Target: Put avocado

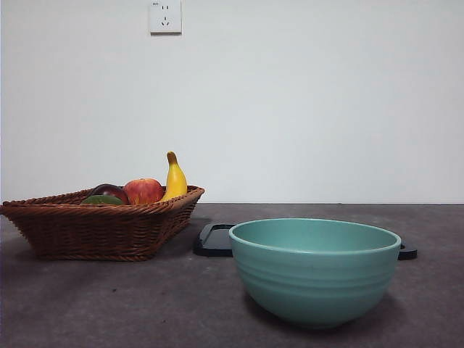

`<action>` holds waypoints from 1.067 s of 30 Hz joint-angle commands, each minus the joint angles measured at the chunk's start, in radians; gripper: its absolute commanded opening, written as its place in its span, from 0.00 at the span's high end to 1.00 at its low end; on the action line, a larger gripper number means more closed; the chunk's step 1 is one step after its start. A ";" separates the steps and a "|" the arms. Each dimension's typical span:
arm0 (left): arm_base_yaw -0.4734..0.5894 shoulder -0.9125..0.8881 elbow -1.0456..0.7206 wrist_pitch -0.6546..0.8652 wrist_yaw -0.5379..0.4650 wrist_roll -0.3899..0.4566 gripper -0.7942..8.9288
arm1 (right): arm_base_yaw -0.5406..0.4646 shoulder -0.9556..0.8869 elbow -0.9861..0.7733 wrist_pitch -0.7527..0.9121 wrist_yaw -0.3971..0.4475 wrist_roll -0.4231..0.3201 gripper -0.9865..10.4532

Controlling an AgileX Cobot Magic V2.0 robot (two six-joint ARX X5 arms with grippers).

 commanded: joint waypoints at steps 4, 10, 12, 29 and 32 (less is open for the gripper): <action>-0.005 0.069 0.023 0.091 -0.016 -0.019 0.48 | 0.005 0.005 0.019 0.010 -0.001 -0.006 0.52; -0.022 0.208 0.071 0.163 -0.049 -0.021 0.47 | 0.005 0.005 0.019 0.011 -0.001 -0.006 0.52; -0.038 0.269 0.104 0.193 -0.095 -0.021 0.47 | 0.005 0.005 0.019 0.011 -0.001 -0.006 0.52; -0.188 0.806 0.313 0.324 -0.470 -0.016 0.47 | 0.005 0.011 0.019 0.011 -0.001 -0.006 0.52; -0.201 0.881 0.313 0.369 -0.514 -0.016 0.47 | 0.005 0.011 0.019 0.011 0.000 -0.006 0.52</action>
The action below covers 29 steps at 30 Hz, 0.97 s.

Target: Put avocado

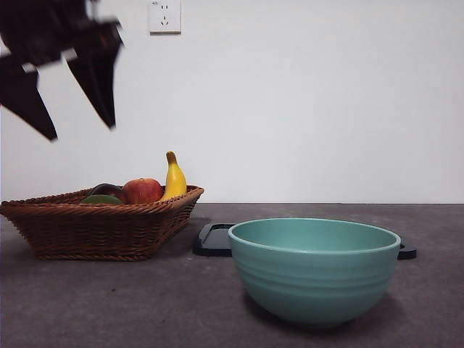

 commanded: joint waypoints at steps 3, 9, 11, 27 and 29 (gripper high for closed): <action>-0.020 0.121 0.024 0.073 -0.075 0.009 0.47 | 0.005 0.008 0.019 0.010 -0.001 -0.006 0.52; -0.025 0.229 0.024 0.139 -0.101 0.019 0.47 | 0.005 0.008 0.019 0.010 -0.001 0.005 0.52; -0.025 0.259 0.024 0.161 -0.101 0.021 0.47 | 0.005 0.008 0.019 0.010 -0.001 0.005 0.52; -0.028 0.366 0.024 0.207 -0.102 0.023 0.65 | 0.005 0.008 0.019 0.010 -0.001 0.005 0.52; -0.030 0.366 0.024 0.203 -0.102 0.023 0.71 | 0.005 0.008 0.019 0.010 -0.001 0.005 0.52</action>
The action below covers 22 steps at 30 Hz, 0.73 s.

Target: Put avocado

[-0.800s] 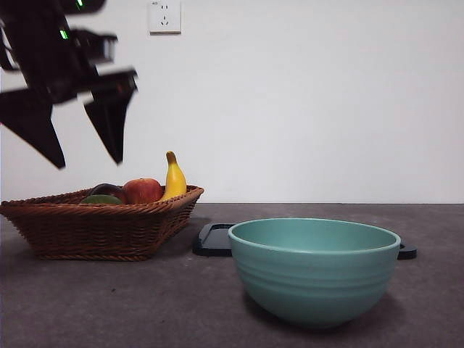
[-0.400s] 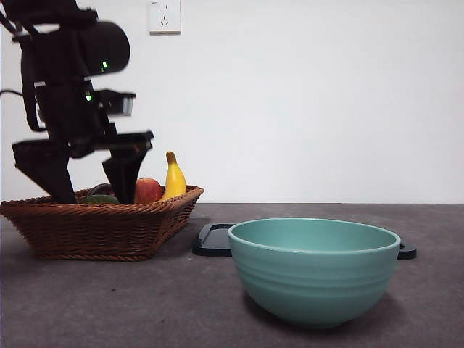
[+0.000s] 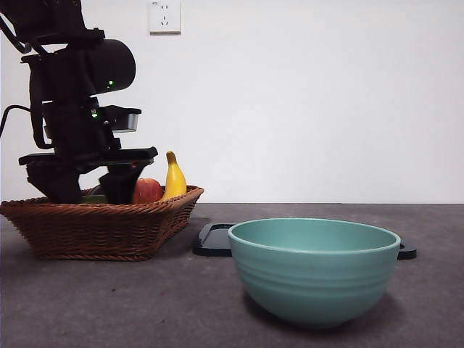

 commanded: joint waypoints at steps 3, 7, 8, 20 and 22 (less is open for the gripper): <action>-0.006 0.023 0.024 -0.006 -0.003 0.006 0.74 | 0.005 0.008 0.019 0.010 -0.001 0.006 0.52; -0.006 0.001 0.026 -0.005 -0.003 0.006 0.74 | 0.005 0.008 0.019 0.010 -0.001 0.007 0.52; -0.006 -0.014 0.026 -0.003 -0.003 0.006 0.74 | 0.005 0.008 0.019 0.010 -0.001 0.007 0.52; -0.089 -0.312 0.026 -0.085 0.123 0.006 0.74 | 0.005 0.008 0.019 0.010 0.000 0.007 0.52; -0.127 -0.354 0.026 -0.106 0.187 0.006 0.74 | 0.005 0.008 0.019 0.010 0.002 0.007 0.52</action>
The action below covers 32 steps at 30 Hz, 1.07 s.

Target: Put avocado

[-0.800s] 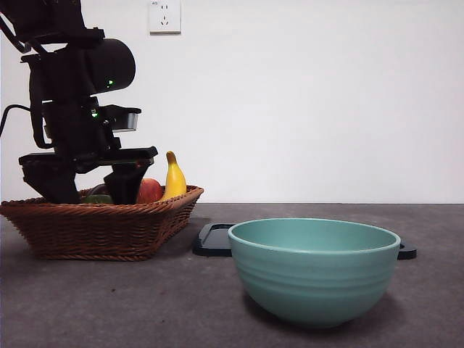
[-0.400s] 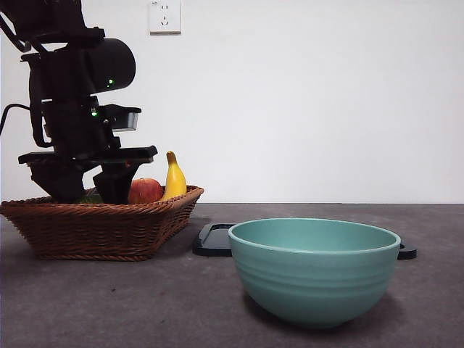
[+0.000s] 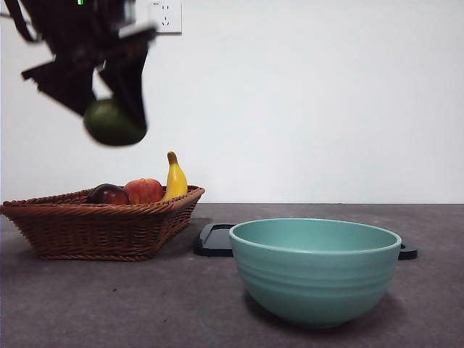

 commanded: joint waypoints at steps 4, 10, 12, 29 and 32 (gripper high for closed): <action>-0.138 -0.058 0.018 -0.037 0.101 0.005 0.74 | 0.005 0.008 0.019 0.010 0.021 0.007 0.52; -0.311 -0.022 0.018 -0.003 0.105 0.005 0.74 | 0.004 0.008 0.019 0.010 0.038 0.007 0.52; -0.353 0.006 0.018 0.024 0.104 0.005 0.74 | 0.004 0.008 0.019 0.010 0.038 0.008 0.52; -0.500 0.311 0.018 0.216 0.080 0.006 0.74 | 0.005 0.008 0.019 0.010 0.052 0.007 0.52; -0.507 0.345 0.018 0.226 0.043 0.010 0.74 | 0.005 0.008 0.019 0.010 0.052 0.007 0.52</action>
